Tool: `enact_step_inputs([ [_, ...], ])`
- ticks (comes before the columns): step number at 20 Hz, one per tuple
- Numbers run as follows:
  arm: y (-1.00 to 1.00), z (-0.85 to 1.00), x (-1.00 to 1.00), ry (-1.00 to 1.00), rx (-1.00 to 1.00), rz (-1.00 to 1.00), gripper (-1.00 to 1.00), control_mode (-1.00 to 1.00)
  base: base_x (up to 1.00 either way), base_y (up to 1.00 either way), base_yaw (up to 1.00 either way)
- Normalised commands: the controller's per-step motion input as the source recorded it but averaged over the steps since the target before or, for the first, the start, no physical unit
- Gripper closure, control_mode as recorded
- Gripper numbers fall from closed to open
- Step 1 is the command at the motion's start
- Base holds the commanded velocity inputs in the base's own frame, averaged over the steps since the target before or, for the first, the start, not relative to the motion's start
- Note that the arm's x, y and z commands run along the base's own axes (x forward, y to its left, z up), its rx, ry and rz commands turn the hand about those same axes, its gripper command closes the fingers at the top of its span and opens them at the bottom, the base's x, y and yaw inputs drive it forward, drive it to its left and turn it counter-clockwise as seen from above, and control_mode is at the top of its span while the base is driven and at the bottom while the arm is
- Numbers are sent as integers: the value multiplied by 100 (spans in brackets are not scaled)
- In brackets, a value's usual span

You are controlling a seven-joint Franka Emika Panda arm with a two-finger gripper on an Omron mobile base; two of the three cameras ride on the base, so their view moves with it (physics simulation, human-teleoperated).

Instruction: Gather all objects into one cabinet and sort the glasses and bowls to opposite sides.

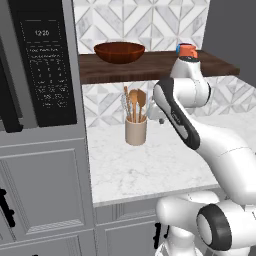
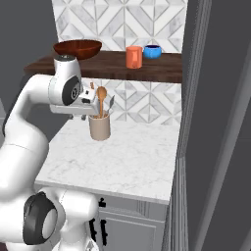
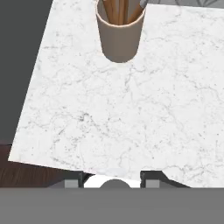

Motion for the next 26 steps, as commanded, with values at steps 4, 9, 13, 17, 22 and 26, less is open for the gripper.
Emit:
enact_step_inputs([
  [4, -1, 17, -29, -14, 1, 0, -100, -100, 0, 0, 0],
  [9, -9, 68, -82, -48, 2, 0, -100, -100, 0, 0, 0],
  [13, 0, 71, -56, -24, 0, 3, -100, -100, 0, 0, 0],
  [17, 0, 37, -36, -1, 0, 2, -100, -100, 0, 0, 0],
  [22, 0, 3, -9, 1, 0, 1, -100, 100, 0, 0, 0],
  [26, 0, 0, 0, 0, 0, 0, -100, 100, -8, 7, 1],
])
